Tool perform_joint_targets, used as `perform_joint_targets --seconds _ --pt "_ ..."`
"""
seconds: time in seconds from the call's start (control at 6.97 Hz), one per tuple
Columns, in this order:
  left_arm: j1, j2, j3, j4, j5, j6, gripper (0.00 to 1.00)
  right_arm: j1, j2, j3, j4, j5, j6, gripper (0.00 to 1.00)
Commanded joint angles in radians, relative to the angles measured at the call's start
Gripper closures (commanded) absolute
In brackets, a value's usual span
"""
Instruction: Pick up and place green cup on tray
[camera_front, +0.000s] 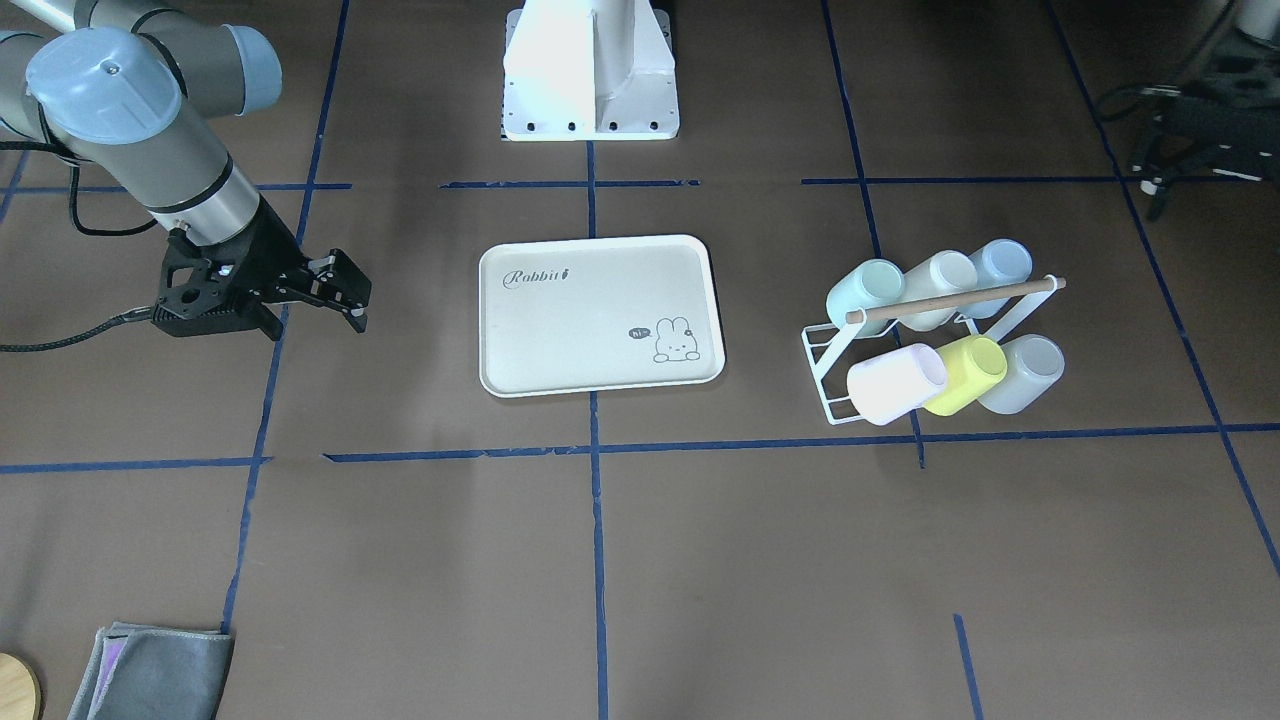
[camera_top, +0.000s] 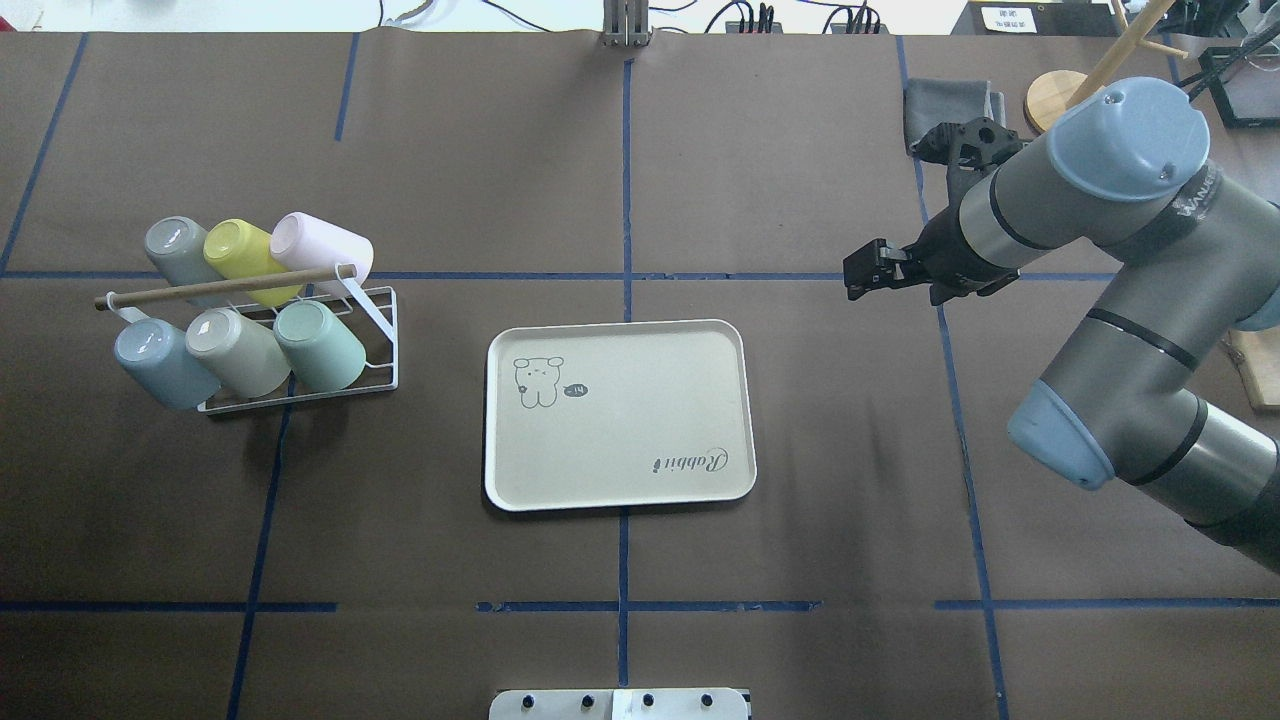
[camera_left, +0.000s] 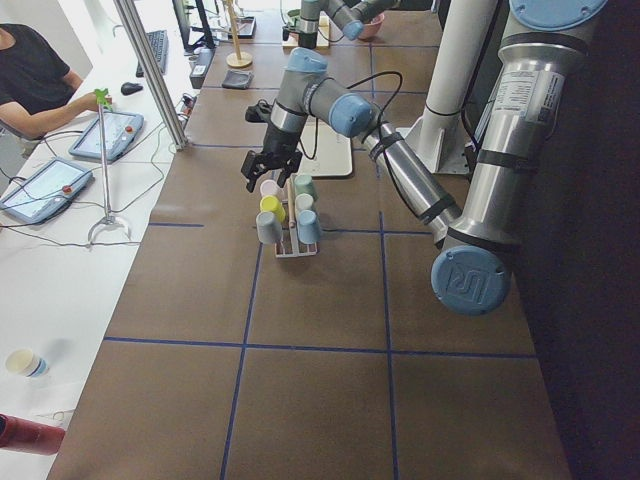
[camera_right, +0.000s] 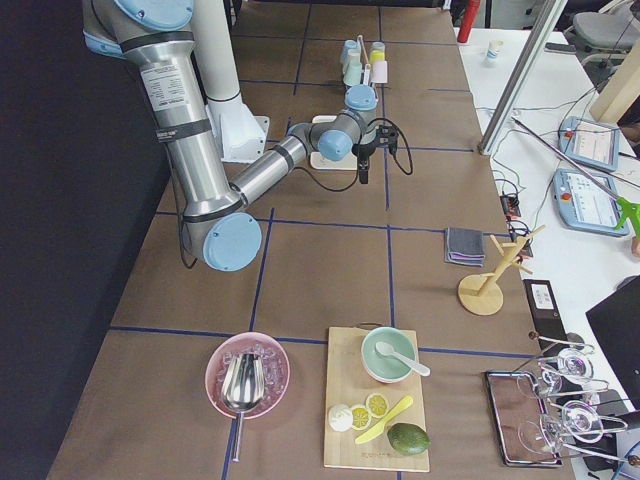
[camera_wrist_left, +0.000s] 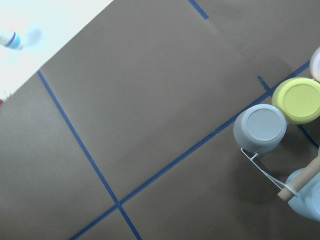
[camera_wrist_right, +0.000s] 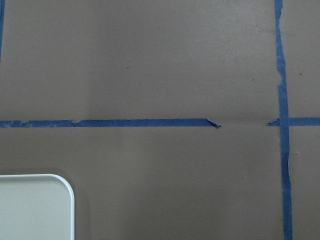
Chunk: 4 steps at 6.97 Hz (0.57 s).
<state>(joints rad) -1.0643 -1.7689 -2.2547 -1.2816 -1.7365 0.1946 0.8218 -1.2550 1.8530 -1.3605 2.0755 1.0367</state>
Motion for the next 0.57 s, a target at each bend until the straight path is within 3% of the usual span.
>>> perform_joint_targets --seconds 0.0,0.14,0.43 --pt "0.264 -0.015 -0.118 0.165 0.351 0.072 0.02 0.014 -0.010 -0.003 0.000 0.017 -0.009 0.00" --pt "0.346 -0.039 -0.158 0.236 0.452 0.100 0.02 0.016 -0.012 -0.006 0.000 0.017 -0.009 0.00" --pt "0.392 -0.085 -0.161 0.246 0.459 0.092 0.00 0.020 -0.017 -0.006 0.000 0.026 -0.009 0.00"
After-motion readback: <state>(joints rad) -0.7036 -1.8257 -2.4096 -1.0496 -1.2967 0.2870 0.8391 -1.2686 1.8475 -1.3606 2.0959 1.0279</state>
